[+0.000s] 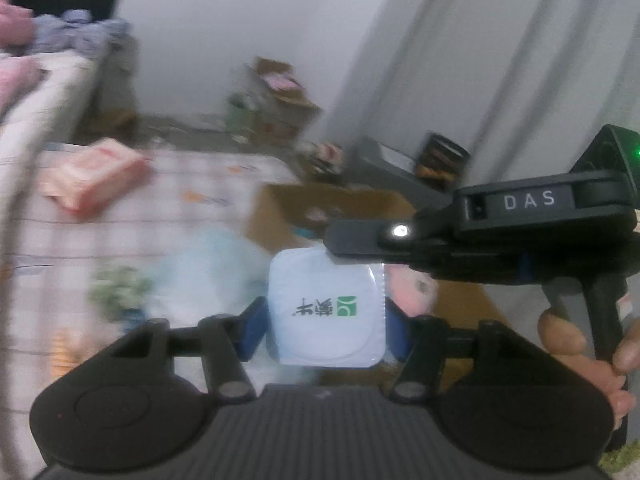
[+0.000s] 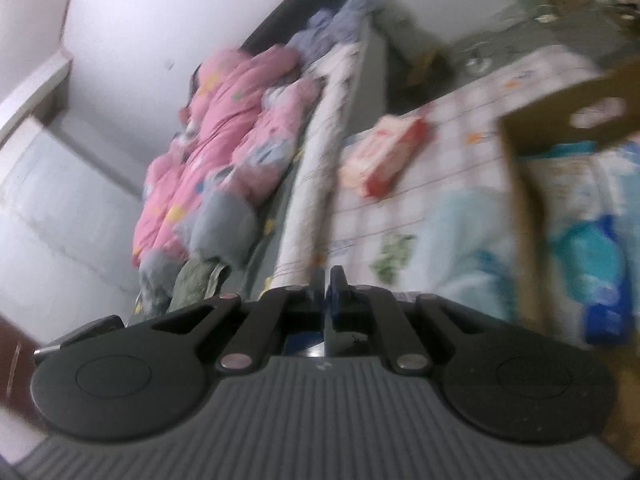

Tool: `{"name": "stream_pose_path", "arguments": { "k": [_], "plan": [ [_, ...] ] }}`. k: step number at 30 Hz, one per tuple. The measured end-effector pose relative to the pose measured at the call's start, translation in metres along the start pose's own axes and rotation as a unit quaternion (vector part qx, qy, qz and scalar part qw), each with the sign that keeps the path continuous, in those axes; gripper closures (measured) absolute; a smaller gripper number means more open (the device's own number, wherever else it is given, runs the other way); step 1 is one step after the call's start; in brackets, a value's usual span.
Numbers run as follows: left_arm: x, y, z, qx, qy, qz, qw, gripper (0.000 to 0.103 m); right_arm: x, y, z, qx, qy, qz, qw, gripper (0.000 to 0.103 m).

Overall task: Organize soft objects
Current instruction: 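Lift the white cup with the right gripper toward the cardboard box, then lower the white cup into the box and open the right gripper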

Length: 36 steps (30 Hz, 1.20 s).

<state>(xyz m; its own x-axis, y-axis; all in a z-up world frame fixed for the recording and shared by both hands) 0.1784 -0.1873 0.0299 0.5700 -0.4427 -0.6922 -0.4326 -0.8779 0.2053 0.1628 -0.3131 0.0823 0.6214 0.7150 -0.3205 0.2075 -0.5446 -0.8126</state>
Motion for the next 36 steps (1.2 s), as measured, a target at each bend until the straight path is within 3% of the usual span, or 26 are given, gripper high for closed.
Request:
{"name": "stream_pose_path", "arguments": {
  "k": [9, 16, 19, 22, 26, 36],
  "plan": [
    [0.051, 0.095, 0.033, 0.091, -0.081, 0.029, 0.9921, 0.043, -0.101, 0.087, 0.022, 0.099, 0.060, 0.037, 0.993, 0.099],
    [0.084, 0.113, 0.074, 0.149, -0.145, -0.005, 0.9781, 0.043, -0.109, 0.154, 0.060, 0.193, 0.053, 0.027, 0.979, 0.098],
    [0.089, 0.115, 0.082, 0.169, -0.149, -0.012, 0.9743, 0.043, -0.101, 0.173, 0.069, 0.218, 0.049, 0.019, 0.975, 0.098],
    [0.092, 0.115, 0.085, 0.176, -0.152, -0.017, 0.9724, 0.042, -0.094, 0.190, 0.074, 0.239, 0.037, 0.014, 0.970, 0.092],
    [0.092, 0.116, 0.087, 0.172, -0.157, -0.010, 0.9725, 0.040, -0.089, 0.209, 0.080, 0.254, 0.022, 0.030, 0.966, 0.087],
    [0.085, 0.118, 0.083, 0.175, -0.135, -0.002, 0.9753, 0.041, -0.084, 0.213, 0.079, 0.229, 0.002, 0.058, 0.972, 0.081]
  ]
}}
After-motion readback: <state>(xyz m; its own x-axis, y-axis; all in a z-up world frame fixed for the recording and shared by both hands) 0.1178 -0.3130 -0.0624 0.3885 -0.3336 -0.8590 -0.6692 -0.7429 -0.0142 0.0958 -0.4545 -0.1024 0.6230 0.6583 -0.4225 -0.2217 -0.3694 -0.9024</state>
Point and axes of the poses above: each gripper's, at about its wrist camera, not at the fingertips, and x roughly the way its jaws point, y to its right, z to its underside, the point moved 9 cm from there along x, roughly the way its jaws point, and after that the axes turned 13 degrees about -z, right-handed, at the moved point
